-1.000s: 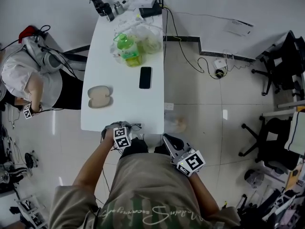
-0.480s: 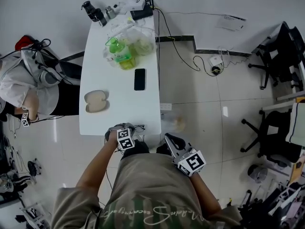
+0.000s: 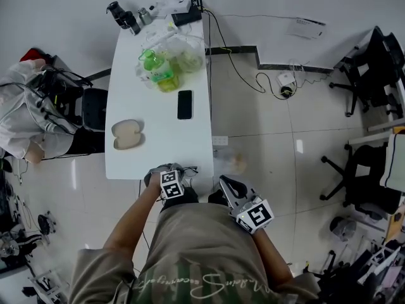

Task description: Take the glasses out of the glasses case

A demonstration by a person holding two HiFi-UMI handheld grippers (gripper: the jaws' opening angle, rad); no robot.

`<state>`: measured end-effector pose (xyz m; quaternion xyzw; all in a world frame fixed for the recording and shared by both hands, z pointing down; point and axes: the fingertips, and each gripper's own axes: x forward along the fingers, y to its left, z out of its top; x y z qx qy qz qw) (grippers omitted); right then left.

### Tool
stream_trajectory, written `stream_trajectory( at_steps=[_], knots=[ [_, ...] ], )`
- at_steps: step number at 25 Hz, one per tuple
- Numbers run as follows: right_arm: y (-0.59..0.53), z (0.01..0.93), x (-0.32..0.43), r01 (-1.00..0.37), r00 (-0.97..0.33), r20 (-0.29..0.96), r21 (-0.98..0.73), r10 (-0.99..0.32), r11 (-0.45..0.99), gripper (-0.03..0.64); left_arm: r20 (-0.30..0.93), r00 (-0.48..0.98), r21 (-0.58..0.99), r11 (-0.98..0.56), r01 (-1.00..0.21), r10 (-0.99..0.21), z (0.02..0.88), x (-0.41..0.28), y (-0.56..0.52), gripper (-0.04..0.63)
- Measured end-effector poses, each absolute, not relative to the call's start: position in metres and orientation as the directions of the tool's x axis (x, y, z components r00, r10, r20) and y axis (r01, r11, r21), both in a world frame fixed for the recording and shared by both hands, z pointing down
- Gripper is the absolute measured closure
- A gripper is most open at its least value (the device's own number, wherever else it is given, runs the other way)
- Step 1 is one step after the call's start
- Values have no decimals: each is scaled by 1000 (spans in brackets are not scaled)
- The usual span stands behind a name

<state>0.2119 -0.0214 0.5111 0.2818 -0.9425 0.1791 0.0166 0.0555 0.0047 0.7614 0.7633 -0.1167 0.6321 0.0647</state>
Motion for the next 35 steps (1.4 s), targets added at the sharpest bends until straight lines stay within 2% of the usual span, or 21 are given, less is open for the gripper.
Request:
stream_trajectory(
  at_steps=[19, 35],
  knots=[
    [-25, 511, 226, -581, -809, 126, -328, -575, 745, 604, 982, 181, -14, -986, -165, -45, 766, 97, -5, 578],
    [-20, 515, 236, -598, -796, 137, -334, -590, 729, 604, 981, 191, 9, -986, -165, -23, 774, 115, -9, 578]
  ],
)
